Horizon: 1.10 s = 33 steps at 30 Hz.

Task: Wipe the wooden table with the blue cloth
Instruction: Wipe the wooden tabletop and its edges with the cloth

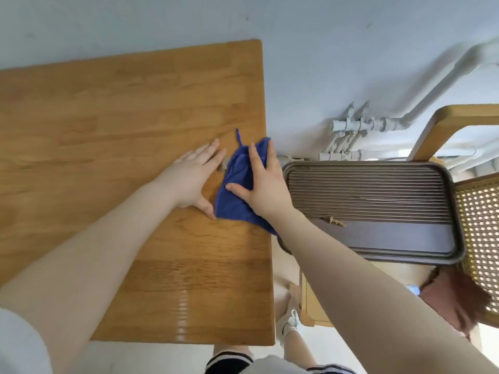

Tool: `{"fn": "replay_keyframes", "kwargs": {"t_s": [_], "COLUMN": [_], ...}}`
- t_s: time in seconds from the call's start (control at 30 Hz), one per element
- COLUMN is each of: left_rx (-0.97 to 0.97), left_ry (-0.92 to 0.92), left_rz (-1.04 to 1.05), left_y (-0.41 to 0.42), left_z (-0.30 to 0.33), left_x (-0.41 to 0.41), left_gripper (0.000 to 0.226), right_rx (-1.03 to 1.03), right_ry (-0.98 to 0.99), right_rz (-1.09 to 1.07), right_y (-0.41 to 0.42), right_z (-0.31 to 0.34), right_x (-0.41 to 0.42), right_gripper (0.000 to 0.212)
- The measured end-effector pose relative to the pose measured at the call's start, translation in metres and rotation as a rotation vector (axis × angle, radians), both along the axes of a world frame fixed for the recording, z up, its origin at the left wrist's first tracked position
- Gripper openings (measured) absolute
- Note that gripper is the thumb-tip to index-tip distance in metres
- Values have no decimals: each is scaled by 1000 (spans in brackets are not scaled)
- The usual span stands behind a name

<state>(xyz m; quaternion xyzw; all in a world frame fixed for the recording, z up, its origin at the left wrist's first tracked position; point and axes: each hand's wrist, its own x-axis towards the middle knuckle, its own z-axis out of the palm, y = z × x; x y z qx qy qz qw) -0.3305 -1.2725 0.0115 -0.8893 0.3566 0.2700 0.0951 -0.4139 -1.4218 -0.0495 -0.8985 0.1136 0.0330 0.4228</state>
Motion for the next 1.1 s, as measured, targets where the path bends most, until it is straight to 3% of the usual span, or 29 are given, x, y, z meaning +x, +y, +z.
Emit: {"fn": "replay_keyframes", "kwargs": {"t_s": [0.2,0.37,0.57,0.7,0.87,1.1], "left_rx": [0,12,-45,-157,-192,59], "left_ry": [-1,-10,81,5,23,-66], "left_rz": [20,-6,-32,28,130,-52], "left_y": [-1,-3,2,-12,-30,-51], "left_z": [6,6,20,23,11,-4], "left_x": [-2,0,37,81,144,173], "left_gripper": [140,137,134,109,113,151], "right_rx": [-168,-21,88,5,-41,-6], "right_ry": [-72,-67,-32,-35,-42,-42], "right_rz": [47,92,-56,-55,76,-45], "right_y": [-8,1,-29,-35,-28,-71], "right_z": [5,0,-1,3,-3,-5], "right_x": [28,-20,86,107,75,208], "right_gripper": [90,83,86,85,83,80]}}
